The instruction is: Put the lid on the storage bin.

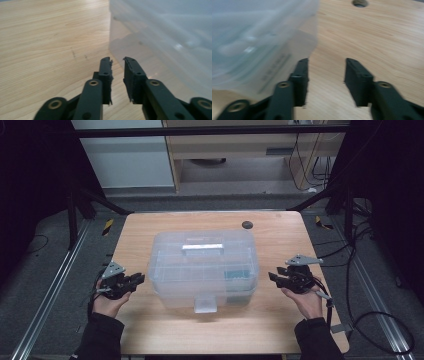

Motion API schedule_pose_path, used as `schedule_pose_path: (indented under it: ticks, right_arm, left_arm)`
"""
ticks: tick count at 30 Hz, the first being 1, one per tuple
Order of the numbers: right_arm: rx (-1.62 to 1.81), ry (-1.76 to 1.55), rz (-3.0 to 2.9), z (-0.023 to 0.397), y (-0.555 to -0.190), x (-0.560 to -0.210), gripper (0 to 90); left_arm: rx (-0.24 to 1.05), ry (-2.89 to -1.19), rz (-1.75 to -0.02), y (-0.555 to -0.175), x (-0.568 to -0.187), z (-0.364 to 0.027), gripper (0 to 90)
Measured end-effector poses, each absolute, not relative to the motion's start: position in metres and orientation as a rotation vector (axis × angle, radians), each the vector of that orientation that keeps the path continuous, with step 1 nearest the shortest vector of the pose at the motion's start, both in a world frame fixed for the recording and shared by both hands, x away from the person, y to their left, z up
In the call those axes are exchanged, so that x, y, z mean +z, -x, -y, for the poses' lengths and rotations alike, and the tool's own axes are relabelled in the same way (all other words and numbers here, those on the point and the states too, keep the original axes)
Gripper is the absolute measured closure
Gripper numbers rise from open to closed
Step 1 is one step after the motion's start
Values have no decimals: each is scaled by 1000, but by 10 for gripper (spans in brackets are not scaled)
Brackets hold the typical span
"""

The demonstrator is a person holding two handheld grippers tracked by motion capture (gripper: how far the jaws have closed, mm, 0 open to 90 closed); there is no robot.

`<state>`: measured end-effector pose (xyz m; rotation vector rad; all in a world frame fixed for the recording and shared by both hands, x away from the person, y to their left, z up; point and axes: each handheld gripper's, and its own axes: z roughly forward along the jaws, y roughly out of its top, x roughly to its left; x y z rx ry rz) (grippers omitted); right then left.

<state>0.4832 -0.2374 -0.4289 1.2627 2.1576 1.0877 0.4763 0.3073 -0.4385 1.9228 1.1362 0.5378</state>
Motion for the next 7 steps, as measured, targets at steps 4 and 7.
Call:
schedule_pose_path:
  ticks: [4,7]
  right_arm:
    - [1064,-1333,-2106,251,-489,-442,315]
    - [1048,-1368,-2068,259,-491,-447,247]
  left_arm:
    - [578,-1929,-1182,-480,-445,-312,574]
    - [579,-1934,-1230,-484,-450,-315,469]
